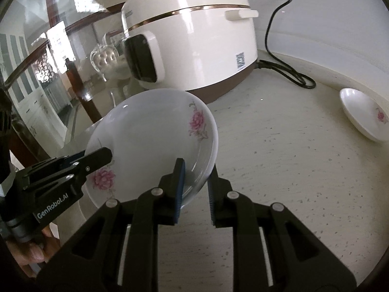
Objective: Organize plates and bowls
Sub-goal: 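Lift the smaller plate with both grippers and carry it over the first plate, then lower the smaller plate onto the large plate with both grippers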
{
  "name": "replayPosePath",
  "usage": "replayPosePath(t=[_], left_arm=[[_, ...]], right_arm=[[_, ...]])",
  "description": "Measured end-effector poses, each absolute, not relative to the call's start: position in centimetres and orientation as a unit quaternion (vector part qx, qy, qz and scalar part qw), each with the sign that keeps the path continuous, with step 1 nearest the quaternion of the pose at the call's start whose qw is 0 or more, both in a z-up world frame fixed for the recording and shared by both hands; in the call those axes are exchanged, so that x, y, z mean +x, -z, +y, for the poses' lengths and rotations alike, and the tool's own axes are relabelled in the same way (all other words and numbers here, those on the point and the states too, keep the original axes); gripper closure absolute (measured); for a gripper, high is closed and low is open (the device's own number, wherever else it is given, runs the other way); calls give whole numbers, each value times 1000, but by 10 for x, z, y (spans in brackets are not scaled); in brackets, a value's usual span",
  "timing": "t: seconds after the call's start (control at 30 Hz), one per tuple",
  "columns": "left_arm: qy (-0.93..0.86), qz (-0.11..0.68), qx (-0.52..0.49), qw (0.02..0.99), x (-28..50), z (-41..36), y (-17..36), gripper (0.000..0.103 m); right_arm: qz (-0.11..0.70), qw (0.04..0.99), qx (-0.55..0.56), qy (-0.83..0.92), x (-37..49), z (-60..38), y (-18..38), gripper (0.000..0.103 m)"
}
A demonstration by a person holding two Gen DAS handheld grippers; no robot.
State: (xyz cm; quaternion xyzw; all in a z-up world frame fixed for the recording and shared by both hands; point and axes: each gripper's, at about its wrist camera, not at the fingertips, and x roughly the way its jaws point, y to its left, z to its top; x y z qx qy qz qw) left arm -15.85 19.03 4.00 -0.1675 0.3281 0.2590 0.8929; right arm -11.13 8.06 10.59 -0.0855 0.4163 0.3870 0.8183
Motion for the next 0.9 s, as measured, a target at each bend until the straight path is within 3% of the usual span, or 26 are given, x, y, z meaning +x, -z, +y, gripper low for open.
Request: replayPosePath(t=[0.9], left_arm=[[-283, 353, -172, 875, -184, 193, -32, 74]], right_arm=[[430, 791, -130, -416, -132, 105, -98, 77]])
